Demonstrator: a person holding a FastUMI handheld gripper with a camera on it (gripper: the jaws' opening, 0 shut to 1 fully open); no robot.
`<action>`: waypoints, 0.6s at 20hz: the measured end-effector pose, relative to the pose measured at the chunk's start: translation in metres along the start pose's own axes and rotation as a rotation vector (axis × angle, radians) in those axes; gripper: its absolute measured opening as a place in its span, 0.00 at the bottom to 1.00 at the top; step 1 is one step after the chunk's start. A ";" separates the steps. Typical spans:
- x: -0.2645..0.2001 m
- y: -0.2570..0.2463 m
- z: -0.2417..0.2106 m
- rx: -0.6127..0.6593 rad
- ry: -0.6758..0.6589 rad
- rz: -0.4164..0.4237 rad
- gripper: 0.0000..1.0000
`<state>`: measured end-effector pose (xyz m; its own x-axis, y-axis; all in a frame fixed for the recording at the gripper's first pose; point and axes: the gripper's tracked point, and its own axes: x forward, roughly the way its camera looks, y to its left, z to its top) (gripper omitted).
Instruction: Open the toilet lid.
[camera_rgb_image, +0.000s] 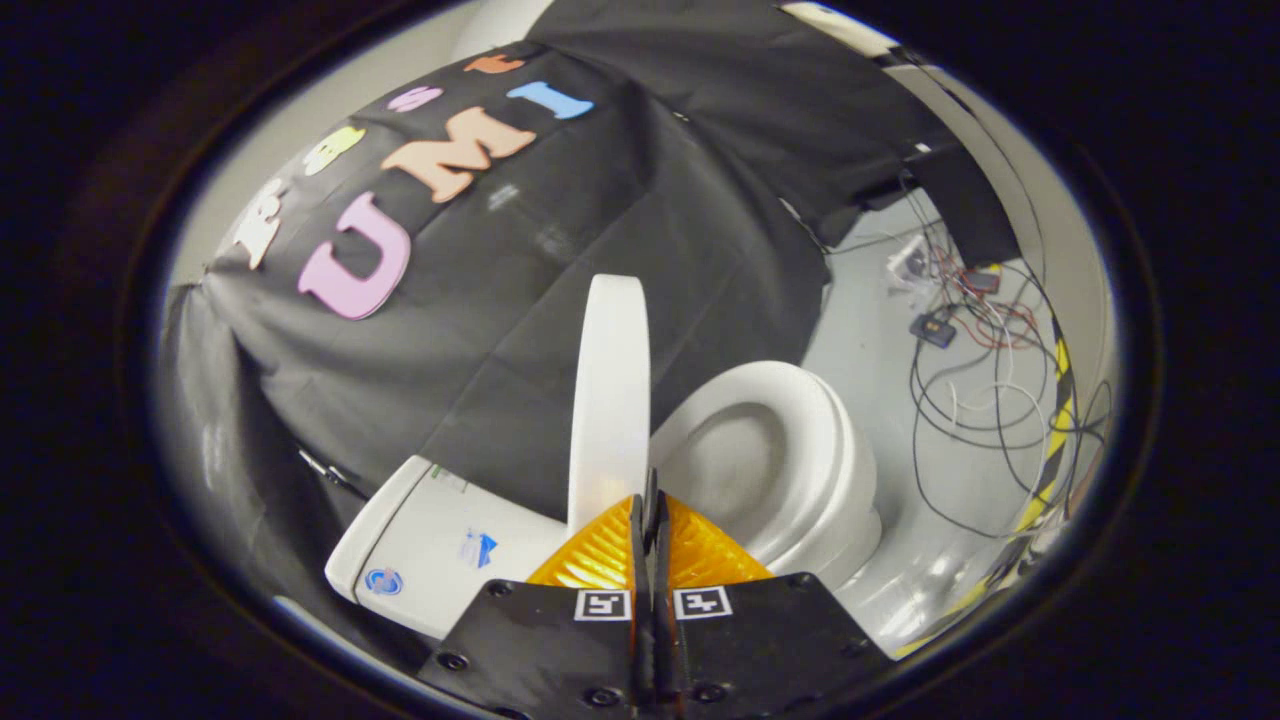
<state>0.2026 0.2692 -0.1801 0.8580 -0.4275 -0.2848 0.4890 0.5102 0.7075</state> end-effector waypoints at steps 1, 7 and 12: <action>-0.001 0.008 0.002 -0.032 0.003 0.013 0.02; -0.004 0.020 0.008 -0.104 0.026 0.043 0.04; -0.006 0.022 0.008 -0.110 0.031 0.055 0.04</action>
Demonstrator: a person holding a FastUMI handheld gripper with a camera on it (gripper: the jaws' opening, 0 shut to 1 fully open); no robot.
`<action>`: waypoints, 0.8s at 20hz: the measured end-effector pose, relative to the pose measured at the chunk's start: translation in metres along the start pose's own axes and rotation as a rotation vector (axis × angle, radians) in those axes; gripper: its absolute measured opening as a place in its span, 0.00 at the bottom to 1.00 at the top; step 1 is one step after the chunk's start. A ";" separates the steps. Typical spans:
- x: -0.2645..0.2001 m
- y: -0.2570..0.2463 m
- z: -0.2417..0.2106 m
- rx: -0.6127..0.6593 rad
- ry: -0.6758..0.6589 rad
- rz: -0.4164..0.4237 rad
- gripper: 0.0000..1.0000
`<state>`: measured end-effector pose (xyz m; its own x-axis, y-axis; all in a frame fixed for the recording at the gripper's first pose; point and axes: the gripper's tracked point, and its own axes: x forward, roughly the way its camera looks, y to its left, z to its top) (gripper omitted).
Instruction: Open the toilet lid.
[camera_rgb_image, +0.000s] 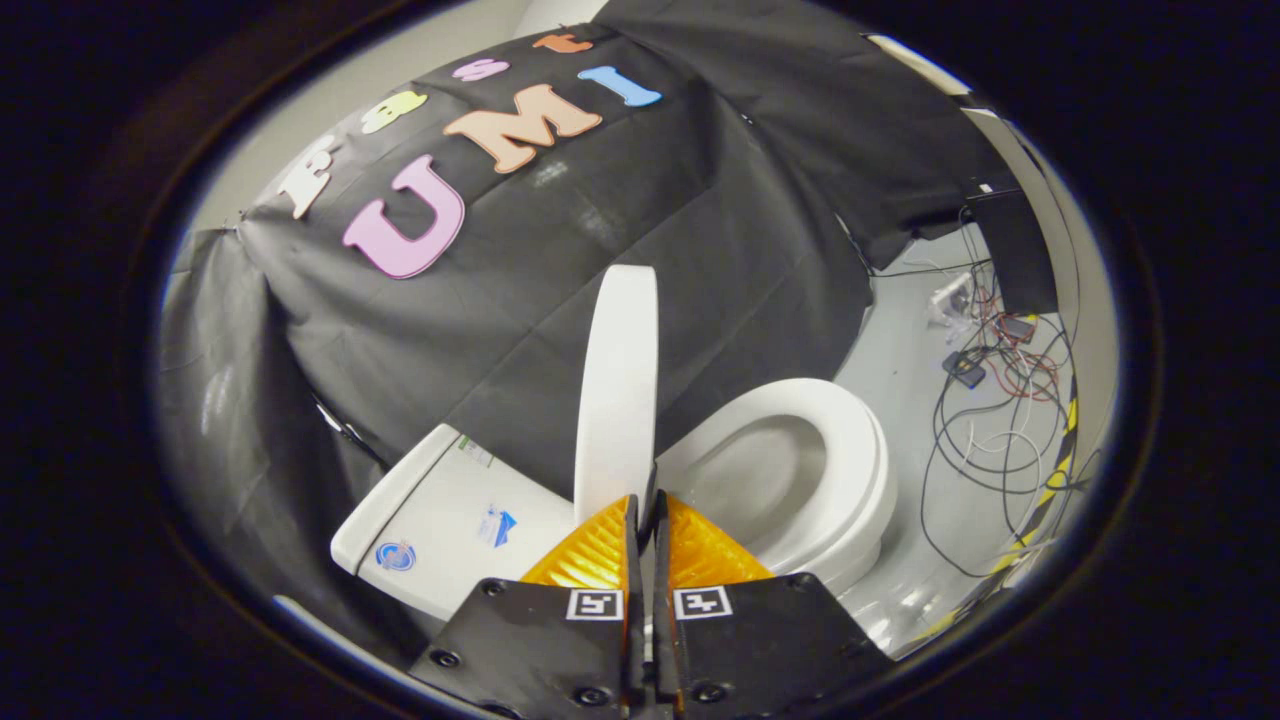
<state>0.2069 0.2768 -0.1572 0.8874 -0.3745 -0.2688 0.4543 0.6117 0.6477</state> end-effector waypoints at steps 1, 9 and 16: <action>0.000 0.001 0.001 -0.003 -0.001 0.003 0.05; -0.003 0.027 0.005 -0.059 -0.004 0.067 0.07; -0.008 0.062 0.005 -0.181 0.010 0.140 0.08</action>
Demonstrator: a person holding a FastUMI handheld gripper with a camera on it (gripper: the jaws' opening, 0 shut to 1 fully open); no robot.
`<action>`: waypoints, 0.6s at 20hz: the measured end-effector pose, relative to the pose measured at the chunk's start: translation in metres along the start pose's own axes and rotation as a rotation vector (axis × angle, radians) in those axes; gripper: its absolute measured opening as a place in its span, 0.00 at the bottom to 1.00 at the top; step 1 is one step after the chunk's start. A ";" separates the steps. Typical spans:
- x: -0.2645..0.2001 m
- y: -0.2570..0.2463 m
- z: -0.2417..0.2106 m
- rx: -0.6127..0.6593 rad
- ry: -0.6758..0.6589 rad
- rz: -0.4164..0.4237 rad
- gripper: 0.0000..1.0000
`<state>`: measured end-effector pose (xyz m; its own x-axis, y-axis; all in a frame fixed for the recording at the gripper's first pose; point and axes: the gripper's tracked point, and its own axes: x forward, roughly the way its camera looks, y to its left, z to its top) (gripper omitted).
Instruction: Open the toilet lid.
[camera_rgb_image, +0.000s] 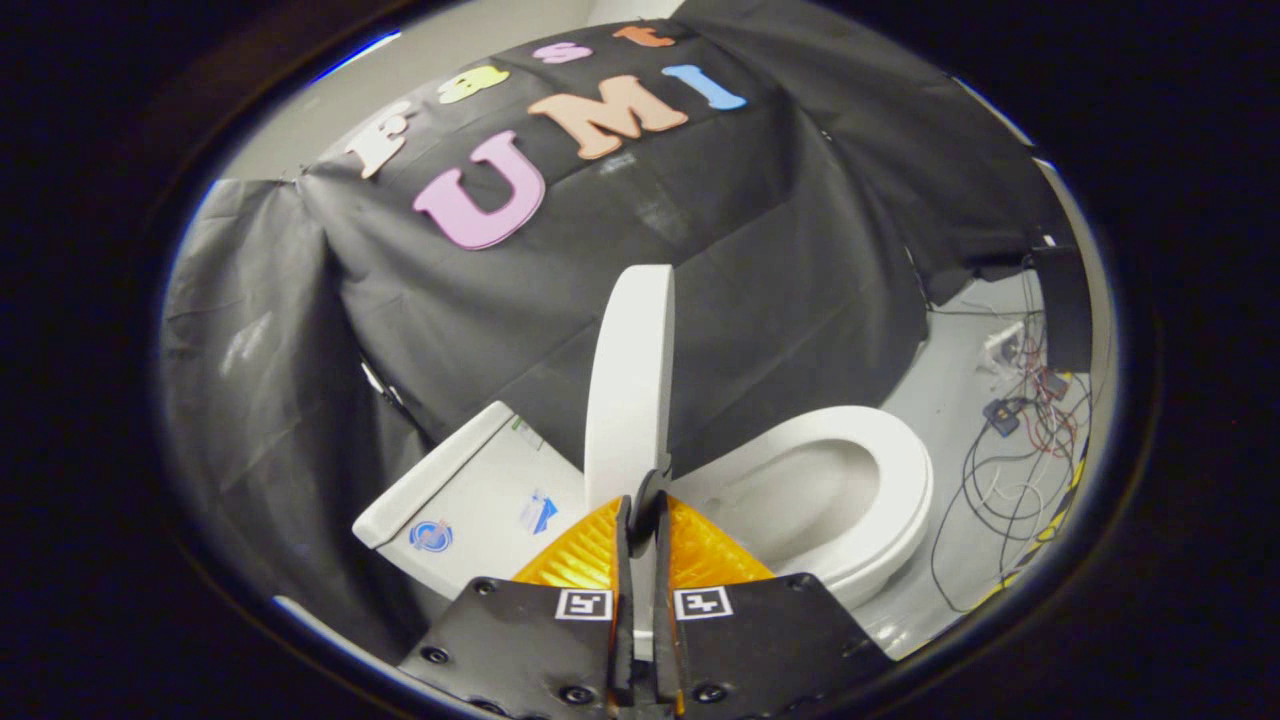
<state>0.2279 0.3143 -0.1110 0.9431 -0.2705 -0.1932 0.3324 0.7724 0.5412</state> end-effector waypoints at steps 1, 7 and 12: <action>-0.001 0.004 0.001 -0.013 0.001 0.014 0.08; 0.006 0.051 0.002 -0.119 0.005 0.099 0.09; 0.013 0.085 -0.001 -0.166 0.000 0.153 0.09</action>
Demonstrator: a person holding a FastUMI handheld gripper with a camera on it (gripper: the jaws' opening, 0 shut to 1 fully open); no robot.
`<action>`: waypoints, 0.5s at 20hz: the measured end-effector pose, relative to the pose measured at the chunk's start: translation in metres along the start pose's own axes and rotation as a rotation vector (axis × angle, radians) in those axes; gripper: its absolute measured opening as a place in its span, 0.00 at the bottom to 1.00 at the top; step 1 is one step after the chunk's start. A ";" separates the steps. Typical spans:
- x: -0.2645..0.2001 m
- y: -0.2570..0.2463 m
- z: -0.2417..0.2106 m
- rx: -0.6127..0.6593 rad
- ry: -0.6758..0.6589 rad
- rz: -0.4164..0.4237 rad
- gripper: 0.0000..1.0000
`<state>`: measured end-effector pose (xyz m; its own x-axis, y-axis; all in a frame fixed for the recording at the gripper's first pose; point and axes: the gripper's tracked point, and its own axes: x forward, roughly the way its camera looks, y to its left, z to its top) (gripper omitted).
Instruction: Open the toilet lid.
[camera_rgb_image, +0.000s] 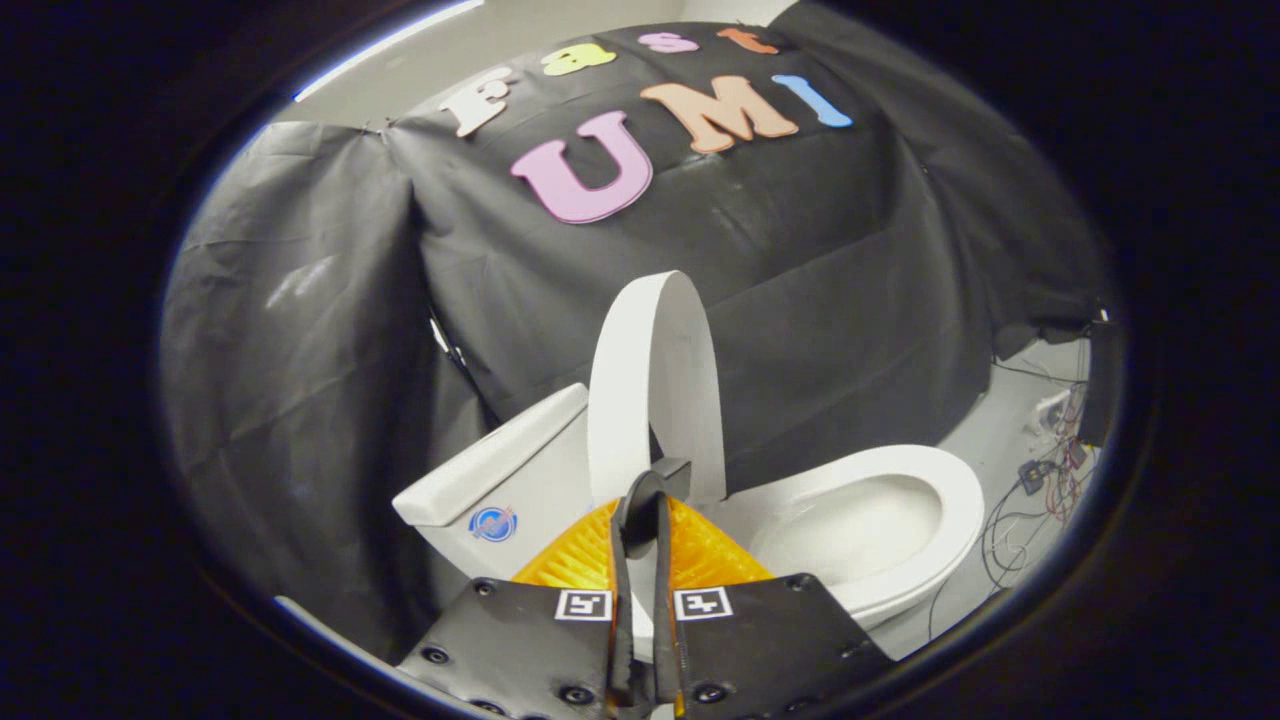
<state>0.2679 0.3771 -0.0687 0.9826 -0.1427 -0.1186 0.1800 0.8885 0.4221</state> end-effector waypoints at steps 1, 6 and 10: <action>0.003 0.007 -0.001 -0.007 0.000 0.010 0.09; 0.013 0.034 -0.006 -0.054 0.002 0.048 0.08; 0.022 0.055 -0.012 -0.094 0.014 0.080 0.09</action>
<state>0.2985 0.4278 -0.0592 0.9929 -0.0640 -0.1007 0.0951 0.9339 0.3445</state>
